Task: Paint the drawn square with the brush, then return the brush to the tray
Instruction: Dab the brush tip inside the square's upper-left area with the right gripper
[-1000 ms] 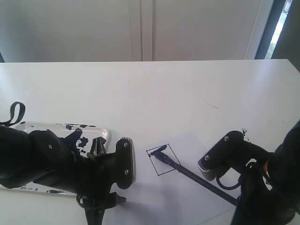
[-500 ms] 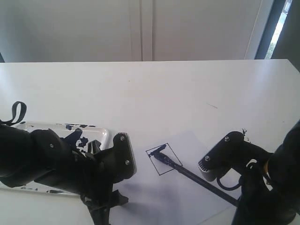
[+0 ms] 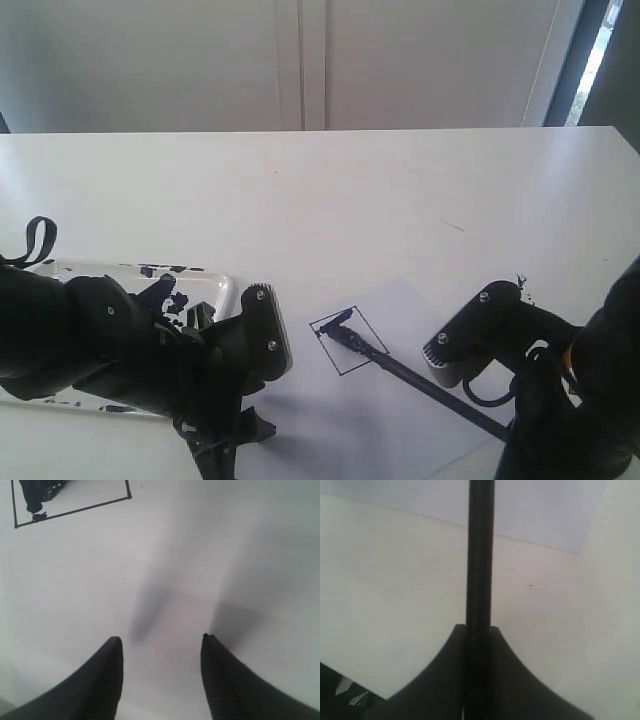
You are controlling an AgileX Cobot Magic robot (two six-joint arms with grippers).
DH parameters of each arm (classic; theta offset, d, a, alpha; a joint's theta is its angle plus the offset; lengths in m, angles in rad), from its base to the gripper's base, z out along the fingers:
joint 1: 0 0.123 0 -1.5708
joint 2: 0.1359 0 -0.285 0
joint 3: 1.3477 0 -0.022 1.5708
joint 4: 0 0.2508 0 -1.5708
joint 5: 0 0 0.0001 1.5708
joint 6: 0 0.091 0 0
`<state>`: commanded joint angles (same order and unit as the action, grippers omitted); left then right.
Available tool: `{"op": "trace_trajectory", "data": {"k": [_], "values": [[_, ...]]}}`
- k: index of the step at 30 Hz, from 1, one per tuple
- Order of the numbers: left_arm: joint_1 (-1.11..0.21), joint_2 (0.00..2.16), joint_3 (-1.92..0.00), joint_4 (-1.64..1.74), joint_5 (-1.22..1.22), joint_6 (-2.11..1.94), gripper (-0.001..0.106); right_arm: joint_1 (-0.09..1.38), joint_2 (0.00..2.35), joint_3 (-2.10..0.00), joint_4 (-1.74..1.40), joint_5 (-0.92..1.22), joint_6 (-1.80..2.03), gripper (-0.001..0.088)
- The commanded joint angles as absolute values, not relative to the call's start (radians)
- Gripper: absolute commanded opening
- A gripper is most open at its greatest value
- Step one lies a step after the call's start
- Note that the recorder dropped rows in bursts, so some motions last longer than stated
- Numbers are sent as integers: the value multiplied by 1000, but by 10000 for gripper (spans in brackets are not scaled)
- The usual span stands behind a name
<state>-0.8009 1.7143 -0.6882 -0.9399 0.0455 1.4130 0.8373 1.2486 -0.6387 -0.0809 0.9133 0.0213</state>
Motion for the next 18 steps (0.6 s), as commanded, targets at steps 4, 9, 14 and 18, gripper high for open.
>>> {"op": "trace_trajectory", "data": {"k": [4,9,14,18], "values": [[-801,1714,-688,-940,46,1413,536,837,1249,-639,-100,913,31,0],[-801,1714,-688,-940,46,1413,536,837,1249,-639,-158,912,85,0],[-801,1714,-688,-940,46,1413,536,837,1249,-639,-188,912,102,0],[-801,1714,-688,-940,46,1413,536,837,1249,-639,-197,912,111,0]]}}
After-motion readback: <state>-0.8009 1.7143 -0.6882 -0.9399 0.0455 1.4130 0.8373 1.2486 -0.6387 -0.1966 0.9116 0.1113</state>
